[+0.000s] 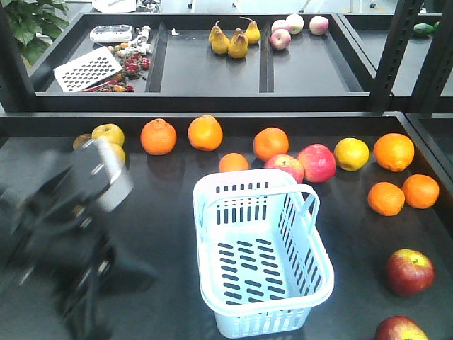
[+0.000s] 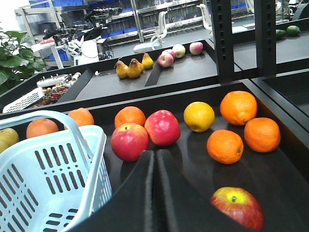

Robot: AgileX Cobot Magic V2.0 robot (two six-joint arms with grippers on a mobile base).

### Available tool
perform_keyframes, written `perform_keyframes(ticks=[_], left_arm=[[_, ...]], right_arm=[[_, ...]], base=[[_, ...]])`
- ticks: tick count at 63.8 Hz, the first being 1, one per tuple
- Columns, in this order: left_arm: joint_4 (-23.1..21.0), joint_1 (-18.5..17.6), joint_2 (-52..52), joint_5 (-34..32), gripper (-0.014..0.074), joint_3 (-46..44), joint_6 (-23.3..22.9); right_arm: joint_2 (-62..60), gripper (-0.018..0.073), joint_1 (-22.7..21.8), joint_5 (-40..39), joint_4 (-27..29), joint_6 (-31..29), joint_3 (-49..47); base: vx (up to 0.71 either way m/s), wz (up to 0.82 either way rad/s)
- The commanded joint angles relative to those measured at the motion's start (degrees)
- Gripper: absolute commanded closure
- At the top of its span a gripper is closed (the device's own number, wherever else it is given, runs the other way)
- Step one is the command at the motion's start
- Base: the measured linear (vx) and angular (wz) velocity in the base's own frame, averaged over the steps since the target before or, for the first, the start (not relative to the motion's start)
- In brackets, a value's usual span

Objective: Pick three apples into basket with both arms
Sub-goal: 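Open the left gripper, release the basket handle and withdraw the left arm, then move the right gripper to the red apple nearest the robot and grasp it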

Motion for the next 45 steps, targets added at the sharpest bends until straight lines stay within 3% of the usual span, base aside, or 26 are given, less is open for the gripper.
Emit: perform_keyframes(ticks=[1,16,28,45], left_arm=[[-2.92,0.06,-6.77,-7.38,0.0604,5.95,-0.58],[-6.0,0.06,-19.49,-17.18,0.0604,22.26,-0.86],[-5.79,0.06,-24.1,-18.71,0.0604,27.62,-0.86],[-5.81,0.06,-24.42,-18.44,0.0604,27.91,-0.86]], right_arm=[[-0.74,0.0568,-0.34,-4.49,-0.62,-0.23,0.72],[-0.74,0.0568,-0.34,-4.49,-0.62,-0.23,0.72],[-0.74,0.0568,-0.34,-4.81,1.96,0.26,0.72],[-0.74,0.0568,-0.34,-10.57,26.87,5.56,0.72]], base=[[0.0,0.0],[0.0,0.0],[0.0,0.0],[0.0,0.0]])
